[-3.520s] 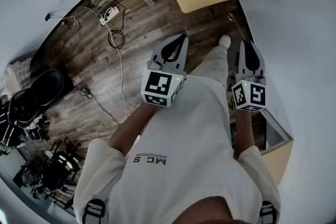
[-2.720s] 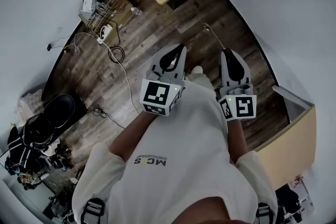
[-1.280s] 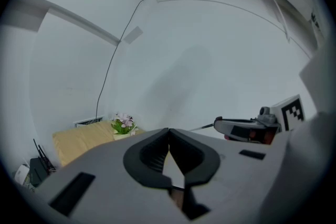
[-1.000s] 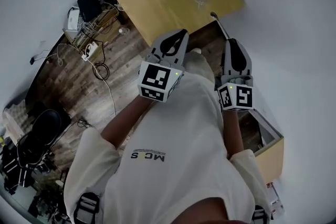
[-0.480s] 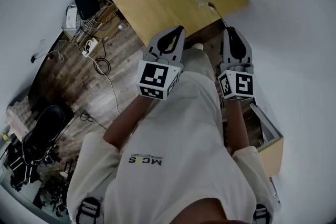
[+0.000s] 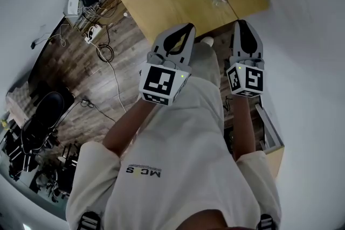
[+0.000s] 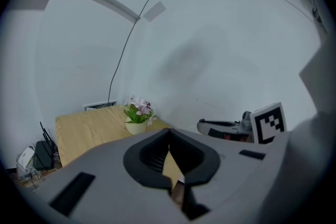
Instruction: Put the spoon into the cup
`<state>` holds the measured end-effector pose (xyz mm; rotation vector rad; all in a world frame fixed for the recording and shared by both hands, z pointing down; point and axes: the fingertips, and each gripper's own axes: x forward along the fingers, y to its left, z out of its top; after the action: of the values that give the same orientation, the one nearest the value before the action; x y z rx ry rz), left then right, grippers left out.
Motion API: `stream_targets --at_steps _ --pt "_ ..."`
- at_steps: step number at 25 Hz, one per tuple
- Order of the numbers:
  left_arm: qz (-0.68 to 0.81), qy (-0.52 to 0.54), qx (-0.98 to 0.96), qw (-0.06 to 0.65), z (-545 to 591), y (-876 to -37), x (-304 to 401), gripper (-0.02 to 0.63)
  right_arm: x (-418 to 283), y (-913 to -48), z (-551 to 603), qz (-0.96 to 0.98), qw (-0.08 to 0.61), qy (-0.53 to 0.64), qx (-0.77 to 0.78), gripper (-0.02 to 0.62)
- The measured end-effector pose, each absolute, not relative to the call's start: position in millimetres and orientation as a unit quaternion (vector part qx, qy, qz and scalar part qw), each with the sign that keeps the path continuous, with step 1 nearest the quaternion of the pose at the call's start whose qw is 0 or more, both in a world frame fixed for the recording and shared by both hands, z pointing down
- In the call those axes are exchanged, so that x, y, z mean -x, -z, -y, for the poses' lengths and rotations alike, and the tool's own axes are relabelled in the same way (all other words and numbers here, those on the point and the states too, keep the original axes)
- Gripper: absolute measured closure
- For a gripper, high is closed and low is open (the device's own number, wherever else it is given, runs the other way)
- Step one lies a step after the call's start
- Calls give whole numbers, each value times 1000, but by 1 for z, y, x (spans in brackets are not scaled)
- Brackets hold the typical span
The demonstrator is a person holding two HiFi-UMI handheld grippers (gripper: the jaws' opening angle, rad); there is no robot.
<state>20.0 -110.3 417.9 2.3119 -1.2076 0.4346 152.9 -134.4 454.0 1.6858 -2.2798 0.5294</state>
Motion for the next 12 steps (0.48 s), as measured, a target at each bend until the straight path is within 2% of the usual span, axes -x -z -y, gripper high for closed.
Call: stream_targets --at_steps 12 --pt "463 -184 -824 270 127 -452 -21 592 -149 -517 167 784 162 -222 -557 535"
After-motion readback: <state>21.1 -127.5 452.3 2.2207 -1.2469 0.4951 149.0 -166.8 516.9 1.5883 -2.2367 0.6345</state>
